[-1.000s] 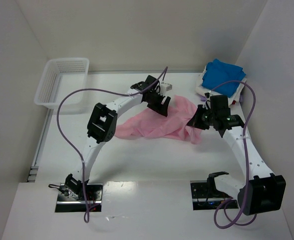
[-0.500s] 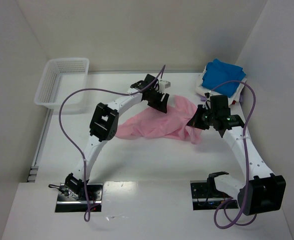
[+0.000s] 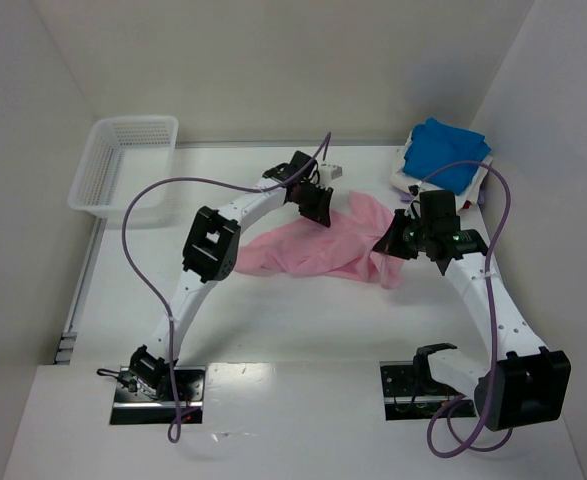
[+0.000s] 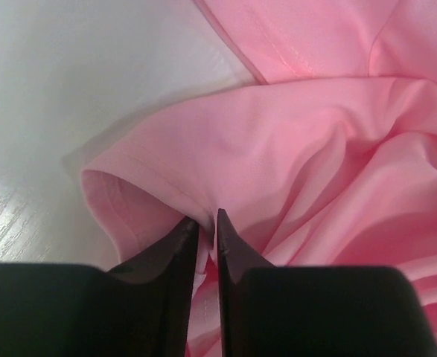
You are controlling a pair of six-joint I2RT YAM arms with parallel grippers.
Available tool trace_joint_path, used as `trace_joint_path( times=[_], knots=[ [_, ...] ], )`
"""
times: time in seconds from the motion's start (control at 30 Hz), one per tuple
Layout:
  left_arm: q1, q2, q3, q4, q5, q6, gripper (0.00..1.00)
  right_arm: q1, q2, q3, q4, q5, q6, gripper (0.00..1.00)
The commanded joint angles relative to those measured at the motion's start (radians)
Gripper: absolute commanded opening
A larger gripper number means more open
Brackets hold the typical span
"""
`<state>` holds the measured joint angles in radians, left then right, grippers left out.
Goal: Fold and stack the t-shirts
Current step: Flatten out the tshirt
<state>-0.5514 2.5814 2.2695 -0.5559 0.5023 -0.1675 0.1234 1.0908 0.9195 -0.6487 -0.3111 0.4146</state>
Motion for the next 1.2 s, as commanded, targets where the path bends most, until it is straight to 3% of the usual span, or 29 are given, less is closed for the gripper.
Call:
trace_joint_path(
  times=[0.0,0.1,0.2,0.53,0.83,0.97,1.17],
  knots=[
    [-0.004,-0.008,0.053,-0.007,-0.008,-0.015,0.15,-0.008,-0.011,0.007,0.006,-0.011,-0.011,0.00],
    [-0.004,-0.062,0.058,-0.007,-0.055,-0.015,0.11,-0.008,-0.011,0.007,0.006,-0.011,-0.011,0.00],
    [0.021,-0.136,0.053,-0.007,-0.111,-0.015,0.00,-0.008,-0.002,0.018,0.006,-0.011,-0.011,0.00],
    [0.178,-0.428,0.093,-0.063,-0.178,-0.025,0.00,-0.012,0.094,0.169,0.092,0.055,-0.011,0.00],
    [0.287,-0.538,0.199,-0.232,-0.336,0.009,0.00,-0.057,0.287,0.501,0.214,0.055,-0.044,0.00],
    [0.327,-0.641,0.111,-0.240,-0.373,0.009,0.00,-0.073,0.342,0.621,0.224,0.061,-0.077,0.00],
    [0.398,-0.826,-0.152,-0.185,-0.419,-0.005,0.00,-0.103,0.391,0.714,0.236,0.040,-0.115,0.00]
  ],
)
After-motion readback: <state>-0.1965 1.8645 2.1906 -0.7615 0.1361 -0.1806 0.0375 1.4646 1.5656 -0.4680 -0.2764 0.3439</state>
